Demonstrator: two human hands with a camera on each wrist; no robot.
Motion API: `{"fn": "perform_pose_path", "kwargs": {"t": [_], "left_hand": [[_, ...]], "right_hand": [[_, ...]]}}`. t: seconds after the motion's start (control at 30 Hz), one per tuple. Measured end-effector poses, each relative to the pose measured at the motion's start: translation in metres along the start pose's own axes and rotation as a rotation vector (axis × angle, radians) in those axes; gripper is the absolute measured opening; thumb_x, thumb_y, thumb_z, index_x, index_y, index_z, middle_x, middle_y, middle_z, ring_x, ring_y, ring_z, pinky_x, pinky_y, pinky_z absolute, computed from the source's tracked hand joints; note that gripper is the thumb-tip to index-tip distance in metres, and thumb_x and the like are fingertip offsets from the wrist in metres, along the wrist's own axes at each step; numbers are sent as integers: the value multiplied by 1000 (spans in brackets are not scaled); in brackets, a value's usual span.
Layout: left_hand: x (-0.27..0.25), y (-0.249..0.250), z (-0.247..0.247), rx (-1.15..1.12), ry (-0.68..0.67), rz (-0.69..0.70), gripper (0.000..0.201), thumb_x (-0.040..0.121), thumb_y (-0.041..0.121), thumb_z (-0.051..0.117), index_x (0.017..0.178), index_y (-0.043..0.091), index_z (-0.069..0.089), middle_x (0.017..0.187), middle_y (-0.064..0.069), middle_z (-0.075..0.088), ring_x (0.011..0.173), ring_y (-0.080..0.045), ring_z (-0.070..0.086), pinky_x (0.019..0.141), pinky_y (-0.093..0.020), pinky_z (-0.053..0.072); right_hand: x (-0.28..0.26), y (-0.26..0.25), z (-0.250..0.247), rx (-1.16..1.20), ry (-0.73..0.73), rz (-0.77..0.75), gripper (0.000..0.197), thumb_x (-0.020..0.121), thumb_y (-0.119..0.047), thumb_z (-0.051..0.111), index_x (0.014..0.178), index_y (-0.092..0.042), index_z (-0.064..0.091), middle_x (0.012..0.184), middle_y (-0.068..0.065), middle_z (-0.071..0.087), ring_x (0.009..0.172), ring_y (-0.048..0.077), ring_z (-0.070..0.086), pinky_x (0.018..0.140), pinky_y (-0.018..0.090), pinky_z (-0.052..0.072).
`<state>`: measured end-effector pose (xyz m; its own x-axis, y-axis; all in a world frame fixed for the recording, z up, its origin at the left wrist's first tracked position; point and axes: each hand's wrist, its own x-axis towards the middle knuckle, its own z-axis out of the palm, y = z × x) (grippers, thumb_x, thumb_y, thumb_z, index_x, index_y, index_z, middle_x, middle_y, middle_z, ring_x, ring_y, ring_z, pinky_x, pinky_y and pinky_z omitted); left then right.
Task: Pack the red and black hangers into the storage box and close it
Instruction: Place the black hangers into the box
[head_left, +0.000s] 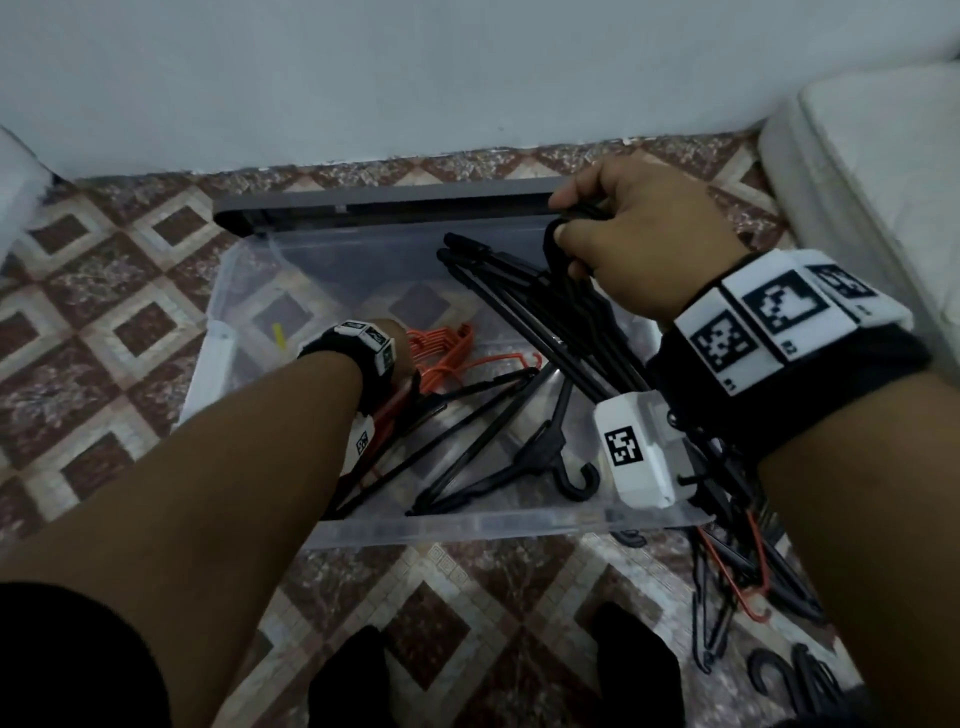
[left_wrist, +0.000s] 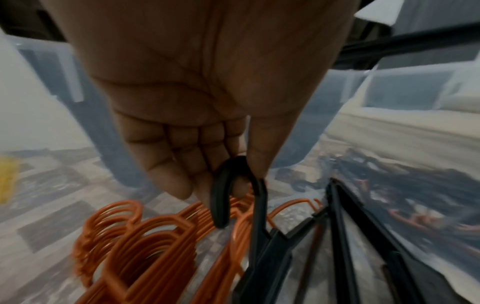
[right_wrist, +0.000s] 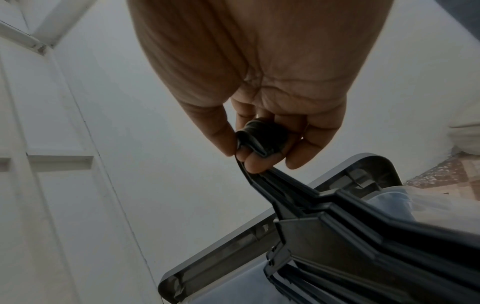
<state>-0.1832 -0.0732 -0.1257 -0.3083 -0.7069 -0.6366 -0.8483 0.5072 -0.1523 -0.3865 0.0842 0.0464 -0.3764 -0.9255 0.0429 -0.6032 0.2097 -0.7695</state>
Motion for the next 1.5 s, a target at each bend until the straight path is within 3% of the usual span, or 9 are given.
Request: {"fn": "perform_pose_path", "kwargs": {"t": [0.1, 0.27, 0.63, 0.7, 0.77, 0.87, 1.03, 1.27, 1.5], "left_hand": [[-26, 10, -10, -63, 81, 102, 27, 87, 36, 64, 93, 10, 65, 96, -11, 66, 85, -31, 63, 79, -38, 56], [-78, 5, -51, -127, 355, 188, 22, 90, 24, 54, 76, 7, 51, 75, -13, 53, 65, -29, 47, 62, -32, 39], [-183, 4, -127, -178, 657, 111, 23, 90, 23, 52, 102, 10, 67, 99, -12, 68, 85, -32, 61, 65, -32, 43], [-194, 3, -130, -304, 650, 33, 26, 90, 23, 52, 101, 6, 69, 100, -14, 69, 89, -33, 64, 71, -35, 51], [-203, 4, -125, -548, 568, -12, 25, 91, 22, 53, 97, 5, 70, 93, -12, 73, 84, -29, 70, 73, -37, 59], [-213, 9, -110, -1053, 361, 20, 22, 94, 16, 54, 82, 2, 67, 75, -12, 73, 60, -22, 70, 52, -27, 57], [-220, 24, -80, -1593, 241, 122, 15, 96, 16, 60, 85, 5, 59, 59, -11, 64, 50, -20, 65, 48, -25, 54], [-223, 31, -76, -1662, 138, 248, 6, 96, 9, 53, 96, 5, 57, 66, -12, 68, 56, -23, 68, 52, -26, 56], [-223, 30, -73, -1588, 243, 372, 14, 94, -2, 49, 103, 5, 56, 70, -12, 68, 61, -22, 69, 52, -25, 55]], "right_hand": [[-3, -5, -4, -39, -15, 6, 12, 88, -22, 66, 97, -29, 65, 90, -4, 69, 81, 16, 70, 71, 28, 57], [-11, -13, -11, -32, -15, 6, 14, 88, -18, 65, 100, -26, 65, 89, 0, 71, 77, 19, 72, 74, 37, 60], [-25, -30, -13, -57, -36, -13, 11, 90, -18, 63, 97, -26, 64, 90, 7, 71, 78, 27, 71, 71, 39, 60], [-25, -32, -13, -41, -46, -16, 11, 89, -18, 64, 97, -25, 65, 88, 6, 72, 76, 25, 72, 70, 38, 60], [-26, -32, -12, -16, -56, -27, 12, 88, -18, 65, 96, -27, 65, 83, 1, 71, 68, 15, 71, 61, 25, 57], [-29, -34, -7, 44, -105, -37, 12, 88, -16, 68, 93, -26, 64, 78, -4, 69, 53, 0, 66, 48, 10, 48], [-31, -33, 1, 175, -215, 17, 12, 89, -11, 65, 99, -17, 68, 84, 6, 72, 75, 25, 73, 81, 47, 60], [-30, -32, 7, 58, -336, -48, 15, 87, -23, 68, 101, -28, 69, 88, 2, 75, 82, 20, 72, 88, 49, 56], [-31, -38, 6, 58, -446, -107, 35, 81, -24, 75, 114, -33, 65, 102, 5, 72, 94, 25, 69, 94, 51, 52]]}}
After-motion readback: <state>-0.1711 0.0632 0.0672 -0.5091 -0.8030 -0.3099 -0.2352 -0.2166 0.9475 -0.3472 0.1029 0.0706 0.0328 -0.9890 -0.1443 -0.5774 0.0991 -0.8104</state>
